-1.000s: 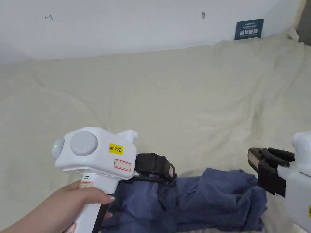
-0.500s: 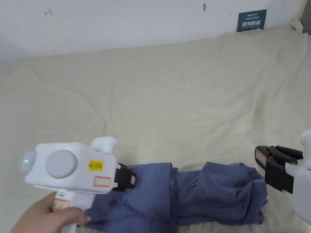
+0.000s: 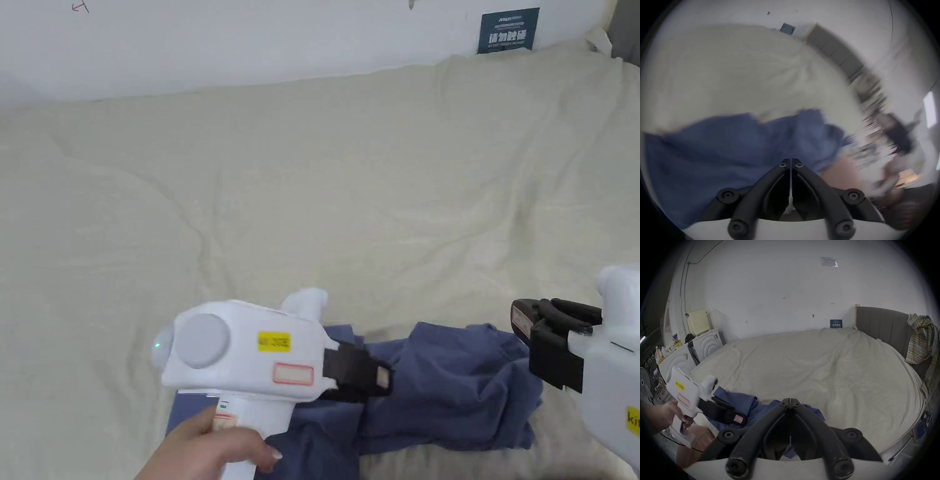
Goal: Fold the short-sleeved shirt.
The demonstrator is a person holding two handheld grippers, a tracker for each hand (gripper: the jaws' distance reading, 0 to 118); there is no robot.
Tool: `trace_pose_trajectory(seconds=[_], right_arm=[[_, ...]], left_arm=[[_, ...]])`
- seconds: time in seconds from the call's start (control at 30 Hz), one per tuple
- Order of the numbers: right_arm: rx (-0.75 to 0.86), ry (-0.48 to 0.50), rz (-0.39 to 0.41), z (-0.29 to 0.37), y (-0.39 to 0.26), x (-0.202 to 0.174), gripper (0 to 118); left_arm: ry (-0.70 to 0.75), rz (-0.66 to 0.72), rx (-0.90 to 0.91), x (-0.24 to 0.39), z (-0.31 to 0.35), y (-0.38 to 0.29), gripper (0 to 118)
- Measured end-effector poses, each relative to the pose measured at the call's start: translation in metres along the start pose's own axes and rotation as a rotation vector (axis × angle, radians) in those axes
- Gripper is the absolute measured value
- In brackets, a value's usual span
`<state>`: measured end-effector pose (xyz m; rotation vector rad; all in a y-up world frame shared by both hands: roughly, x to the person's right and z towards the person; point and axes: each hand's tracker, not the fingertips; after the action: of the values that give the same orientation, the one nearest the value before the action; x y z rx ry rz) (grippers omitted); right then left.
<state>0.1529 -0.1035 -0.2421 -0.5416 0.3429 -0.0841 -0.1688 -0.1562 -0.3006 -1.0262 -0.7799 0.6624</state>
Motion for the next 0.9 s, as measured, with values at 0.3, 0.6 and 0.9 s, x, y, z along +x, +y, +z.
trace_pose_trajectory(seconds=[0.3,0.6,0.9], right_arm=[[0.023,0.022,0.006,0.010,0.013,-0.010,0],[-0.006,0.015,0.020,0.003,0.015,-0.020,0],[-0.019,0.008,0.065,-0.004,0.019,-0.040,0]], left_arm=[[0.506,-0.018,0.219,-0.017,0.156,0.027,3],[0.152,0.301,0.083,-0.162,0.178,-0.019,118],[-0.123,0.281,0.040,-0.155,0.100,0.004,118]])
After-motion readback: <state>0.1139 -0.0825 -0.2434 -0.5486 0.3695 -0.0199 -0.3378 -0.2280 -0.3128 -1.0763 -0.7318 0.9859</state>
